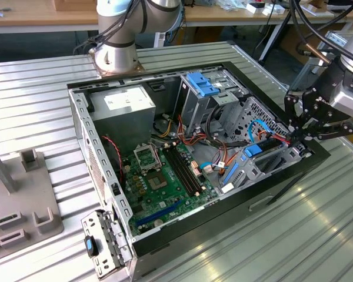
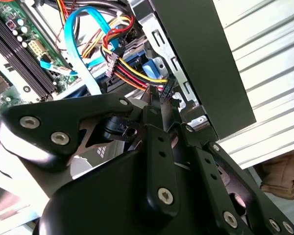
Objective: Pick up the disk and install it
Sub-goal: 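Insert the first disk wire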
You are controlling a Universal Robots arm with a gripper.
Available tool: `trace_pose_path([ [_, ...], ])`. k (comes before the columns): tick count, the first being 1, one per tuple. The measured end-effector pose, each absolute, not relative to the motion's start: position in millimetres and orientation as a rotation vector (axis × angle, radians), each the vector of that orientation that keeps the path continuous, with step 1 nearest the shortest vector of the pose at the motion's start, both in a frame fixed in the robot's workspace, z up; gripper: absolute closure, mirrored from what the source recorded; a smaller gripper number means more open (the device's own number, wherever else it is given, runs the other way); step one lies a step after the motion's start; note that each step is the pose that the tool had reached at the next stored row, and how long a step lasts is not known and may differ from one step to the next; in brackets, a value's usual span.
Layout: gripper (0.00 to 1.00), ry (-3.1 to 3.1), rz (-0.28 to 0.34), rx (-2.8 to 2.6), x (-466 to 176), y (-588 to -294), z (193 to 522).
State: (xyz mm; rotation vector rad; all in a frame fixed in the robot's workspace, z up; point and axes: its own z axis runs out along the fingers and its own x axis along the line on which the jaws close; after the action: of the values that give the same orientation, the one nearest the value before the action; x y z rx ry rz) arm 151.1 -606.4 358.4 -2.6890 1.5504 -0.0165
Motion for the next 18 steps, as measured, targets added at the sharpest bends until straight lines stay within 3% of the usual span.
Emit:
trace_pose_path([
  [18,0.76,1.507,-0.016,-2.714,155.5,-606.5,351.6],
])
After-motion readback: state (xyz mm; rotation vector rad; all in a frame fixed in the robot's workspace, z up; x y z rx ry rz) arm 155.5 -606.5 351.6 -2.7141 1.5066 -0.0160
